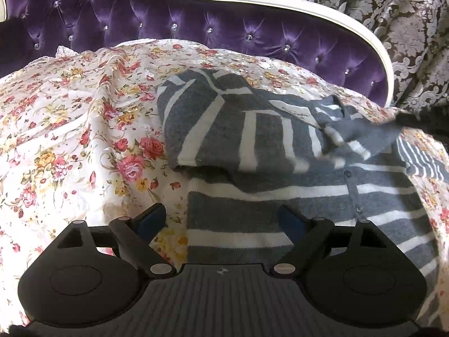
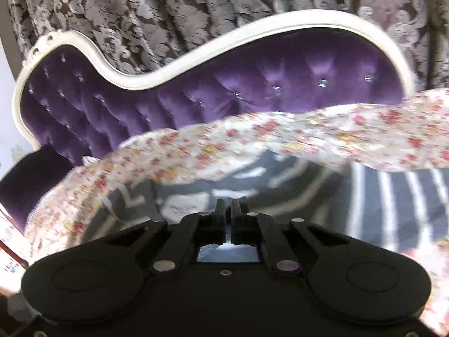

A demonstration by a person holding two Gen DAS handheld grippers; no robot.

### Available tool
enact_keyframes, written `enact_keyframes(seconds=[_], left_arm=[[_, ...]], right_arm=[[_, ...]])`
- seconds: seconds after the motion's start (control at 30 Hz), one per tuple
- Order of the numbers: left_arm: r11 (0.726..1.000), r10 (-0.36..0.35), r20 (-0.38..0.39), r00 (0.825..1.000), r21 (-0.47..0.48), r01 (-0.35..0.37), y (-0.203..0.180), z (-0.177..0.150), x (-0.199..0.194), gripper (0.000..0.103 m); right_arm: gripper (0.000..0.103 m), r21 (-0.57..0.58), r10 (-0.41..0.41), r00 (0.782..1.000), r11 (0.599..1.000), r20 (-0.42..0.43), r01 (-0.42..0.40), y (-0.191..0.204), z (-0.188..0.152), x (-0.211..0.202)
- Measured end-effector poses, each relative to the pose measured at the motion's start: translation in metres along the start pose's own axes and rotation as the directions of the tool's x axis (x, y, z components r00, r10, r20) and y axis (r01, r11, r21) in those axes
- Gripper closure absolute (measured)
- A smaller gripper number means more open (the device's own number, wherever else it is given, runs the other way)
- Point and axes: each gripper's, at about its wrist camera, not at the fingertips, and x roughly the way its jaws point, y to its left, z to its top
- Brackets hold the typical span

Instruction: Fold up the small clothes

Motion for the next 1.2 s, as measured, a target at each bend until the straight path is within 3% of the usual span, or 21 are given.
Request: enact_keyframes(seconds=[0.17, 0.27, 0.43, 0.47, 0.57, 0.6, 0.8, 0.93, 1.03, 1.2], left_arm=[[1.0, 0.001, 0.0, 1.0, 0.002, -0.001, 0.001, 0.0, -0.001, 0.016], [1.0, 0.0, -0.001, 1.0, 0.005, 0.0, 0.001, 0.0, -0.001, 0.016], [0.998, -0.005, 0.051, 0.999, -0.064, 0.008, 0.012, 0.006, -0.013, 0.016], [0.998, 0.007, 0.061, 0.998, -0.069, -0.003, 0.014, 0.007, -0.015, 0.016], [0.997, 0.04, 0.096, 0.995, -0.072, -0.033, 0.02, 0.011, -0.021, 0.016], [0.997, 0.047, 0.105, 0.993, -0.074, -0.04, 0.021, 0.012, -0.022, 0.016], [0.993, 0.105, 0.159, 0.982, -0.071, -0.095, 0.024, 0.03, -0.013, 0.016], [0.99, 0.125, 0.135, 0.983, -0.076, -0.116, 0.028, 0.034, 0.0, 0.016], [0.982, 0.169, 0.073, 0.983, -0.101, -0.161, 0.04, 0.031, 0.012, 0.016], [0.977, 0.16, 0.055, 0.986, -0.15, -0.15, 0.053, 0.03, 0.015, 0.016]], right_arm=[[0.094, 0.003, -0.073, 0.993, 0.997, -0.088, 0.074, -0.015, -0.019, 0.007], [0.094, -0.057, -0.118, 0.984, 0.992, -0.13, 0.112, -0.01, -0.03, 0.014], [0.09, -0.102, -0.181, 0.978, 0.98, -0.1, 0.171, -0.003, -0.036, 0.011], [0.084, -0.097, -0.192, 0.978, 0.978, -0.082, 0.184, -0.004, -0.035, 0.009], [0.047, -0.06, -0.18, 0.983, 0.982, -0.026, 0.179, -0.009, -0.029, 0.002], [0.044, -0.059, -0.176, 0.984, 0.983, -0.012, 0.175, -0.008, -0.029, 0.0], [0.044, -0.121, -0.152, 0.988, 0.98, 0.04, 0.156, 0.006, -0.032, 0.001], [0.044, -0.122, -0.132, 0.99, 0.983, 0.042, 0.136, 0.005, -0.033, 0.004], [0.042, -0.111, -0.135, 0.99, 0.984, 0.041, 0.139, -0.004, -0.031, 0.001], [0.037, -0.028, -0.155, 0.987, 0.987, 0.038, 0.156, -0.037, -0.026, -0.013]])
